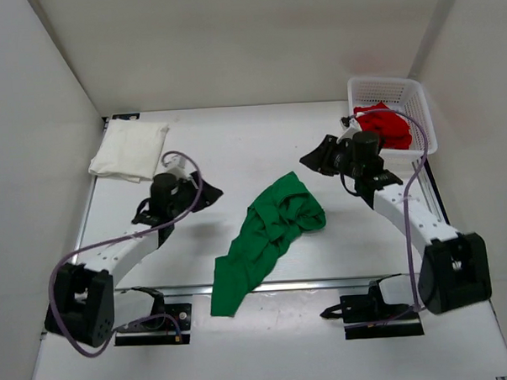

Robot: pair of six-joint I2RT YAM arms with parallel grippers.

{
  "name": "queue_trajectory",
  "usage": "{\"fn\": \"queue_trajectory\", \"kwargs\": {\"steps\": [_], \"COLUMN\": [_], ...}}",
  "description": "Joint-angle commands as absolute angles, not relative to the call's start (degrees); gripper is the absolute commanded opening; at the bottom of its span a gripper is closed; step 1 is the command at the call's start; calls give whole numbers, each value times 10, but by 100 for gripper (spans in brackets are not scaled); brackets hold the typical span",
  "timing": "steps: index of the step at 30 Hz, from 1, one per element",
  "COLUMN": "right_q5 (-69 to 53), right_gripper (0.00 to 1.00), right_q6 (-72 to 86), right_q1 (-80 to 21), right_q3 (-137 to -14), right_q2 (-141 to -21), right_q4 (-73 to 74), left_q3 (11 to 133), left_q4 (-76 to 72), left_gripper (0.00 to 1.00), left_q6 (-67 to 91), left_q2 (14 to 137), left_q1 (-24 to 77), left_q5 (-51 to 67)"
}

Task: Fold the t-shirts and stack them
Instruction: Move the tshirt to the center of the board, then flatten out the tshirt

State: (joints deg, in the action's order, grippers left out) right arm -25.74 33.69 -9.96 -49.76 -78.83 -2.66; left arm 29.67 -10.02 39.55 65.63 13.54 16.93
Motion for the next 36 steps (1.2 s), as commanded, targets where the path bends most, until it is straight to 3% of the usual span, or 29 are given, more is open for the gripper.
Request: {"fn": "queue_trajectory", "kwargs": {"steps": [1, 4, 9, 12, 16, 18, 24, 31, 36], "right_q5": [-176, -167, -108, -82, -91, -90, -105, -120, -130], "right_gripper": [24, 0, 0, 4, 25, 31, 31, 31, 32], "right_q6": [330, 340, 331, 340, 347, 352, 348, 350, 345], "right_q1": [-134, -178, -271, -296, -274, -262, -249, -239, -228], "right_q3": [-464, -379, -276, -222, -182, -169, -160, -145, -141], "right_q2": [-713, -686, -615, -551, -490, -481, -499, -497, -493], "right_q4": [-44, -58, -22, -6, 15, 15, 5, -14, -21], "left_q3": [366, 465, 540, 555, 536, 502, 476, 457, 441], "left_q4": [-87, -47, -20, 22, 66, 34, -38, -83, -81], "left_gripper": [54, 55, 55, 52, 54, 57, 59, 54, 58], "left_q6": [347, 296, 270, 260, 253, 278, 335, 375, 379], "left_q2": [713, 805, 916, 940, 916, 892, 912, 901, 882], "left_q1": [243, 315, 352, 357, 381, 386, 433, 449, 460], "left_q5": [111, 81, 109, 112, 77, 105, 147, 156, 136]}}
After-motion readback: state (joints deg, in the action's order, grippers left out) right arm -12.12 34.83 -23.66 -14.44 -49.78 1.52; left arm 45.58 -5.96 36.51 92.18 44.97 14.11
